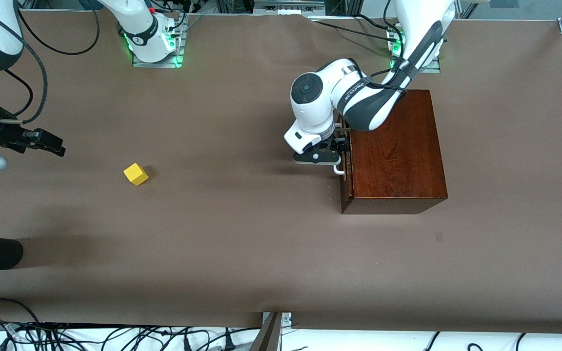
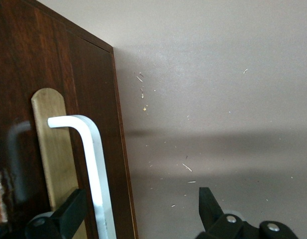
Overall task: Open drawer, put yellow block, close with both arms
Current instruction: 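Close the left gripper on the drawer handle, then pull the drawer open with the left gripper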
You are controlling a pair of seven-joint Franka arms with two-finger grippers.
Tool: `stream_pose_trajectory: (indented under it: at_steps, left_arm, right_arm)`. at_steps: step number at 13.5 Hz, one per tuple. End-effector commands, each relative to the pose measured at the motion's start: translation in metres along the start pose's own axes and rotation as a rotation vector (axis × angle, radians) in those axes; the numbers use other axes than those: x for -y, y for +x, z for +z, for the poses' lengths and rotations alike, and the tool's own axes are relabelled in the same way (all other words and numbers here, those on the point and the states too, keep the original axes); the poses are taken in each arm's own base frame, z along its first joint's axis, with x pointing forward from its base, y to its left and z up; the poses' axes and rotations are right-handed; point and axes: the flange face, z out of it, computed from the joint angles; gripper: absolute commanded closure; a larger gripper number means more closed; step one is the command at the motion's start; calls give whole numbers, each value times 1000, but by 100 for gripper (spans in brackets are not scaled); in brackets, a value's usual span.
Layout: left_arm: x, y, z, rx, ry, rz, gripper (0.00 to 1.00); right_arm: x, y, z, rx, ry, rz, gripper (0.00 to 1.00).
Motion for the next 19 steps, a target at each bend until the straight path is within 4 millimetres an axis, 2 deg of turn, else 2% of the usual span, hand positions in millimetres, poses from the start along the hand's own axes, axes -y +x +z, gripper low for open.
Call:
stream_pose_trajectory:
  at_steps: [1,3,9,11,14,16,19]
  left_arm:
    - [-4,-1,7,-24,7,-3,0]
    - [-18,-8,17,-27,-12,-14,0]
    - [-31,-11,9,-24,-52,-51,0]
    - [-50,-18,-2,-39,-114,-78,0]
    - [-83,-27,-3,-46,-136,-94,0]
    - [-99,-25,-6,-54,-148,-118,0]
    - [-113,-22,-15,-47,-183,-140,0]
  right_arm:
    - [0,2,-1,-6,-2,3,0]
    - [0,2,-1,-6,-2,3,0]
    - [0,2,-1,-5,-2,3,0]
    - [0,2,-1,-6,-2,3,0]
    - [1,2,-1,-6,-2,2,0]
    - [1,2,-1,-6,0,2,0]
    - [1,2,-1,-6,-2,2,0]
